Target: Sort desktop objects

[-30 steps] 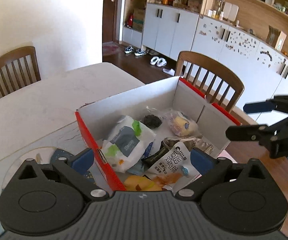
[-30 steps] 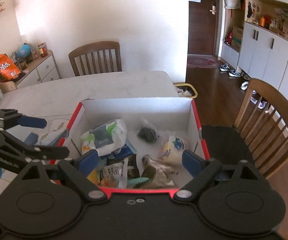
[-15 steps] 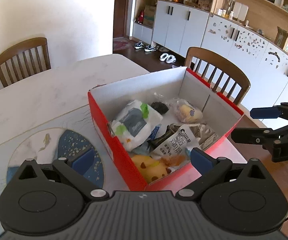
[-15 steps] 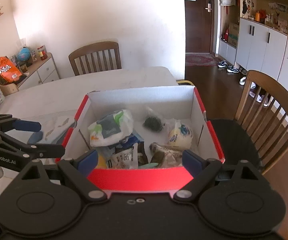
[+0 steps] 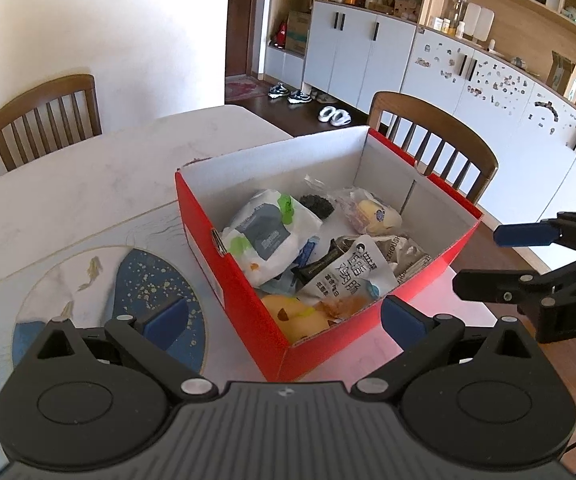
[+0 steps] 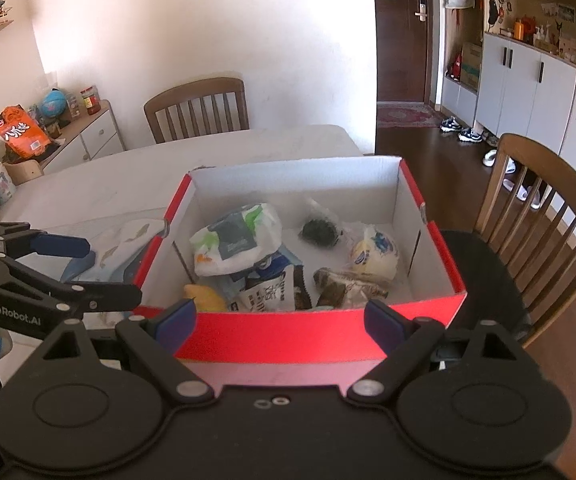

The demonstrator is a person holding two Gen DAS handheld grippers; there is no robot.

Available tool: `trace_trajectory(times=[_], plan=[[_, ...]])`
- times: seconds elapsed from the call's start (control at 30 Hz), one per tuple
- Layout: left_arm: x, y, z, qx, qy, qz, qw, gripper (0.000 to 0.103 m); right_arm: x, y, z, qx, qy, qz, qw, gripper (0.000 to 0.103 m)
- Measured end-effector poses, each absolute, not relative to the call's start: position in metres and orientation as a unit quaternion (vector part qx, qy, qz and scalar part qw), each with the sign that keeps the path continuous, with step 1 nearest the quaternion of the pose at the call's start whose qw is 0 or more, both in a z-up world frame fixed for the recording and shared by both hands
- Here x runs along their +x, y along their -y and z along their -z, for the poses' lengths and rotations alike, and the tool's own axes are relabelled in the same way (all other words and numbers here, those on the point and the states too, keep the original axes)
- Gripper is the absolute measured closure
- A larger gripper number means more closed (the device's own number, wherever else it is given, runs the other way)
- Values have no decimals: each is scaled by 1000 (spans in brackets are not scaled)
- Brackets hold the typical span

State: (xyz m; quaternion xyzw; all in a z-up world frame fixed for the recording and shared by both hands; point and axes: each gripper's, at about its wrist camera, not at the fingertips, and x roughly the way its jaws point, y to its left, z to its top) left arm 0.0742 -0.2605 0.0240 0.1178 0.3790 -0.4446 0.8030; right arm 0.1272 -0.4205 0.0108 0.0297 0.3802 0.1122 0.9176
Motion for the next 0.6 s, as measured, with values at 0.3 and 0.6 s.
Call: trace_trajectory(times=[0.3,0.6], plan=[[72,260,-20,117,-385,450,797,0,124,419,-9,35,-385,-113,915,12],[71,260,-16,122,-387,454,793,0,123,419,-5,33,-394,-104,912,12]])
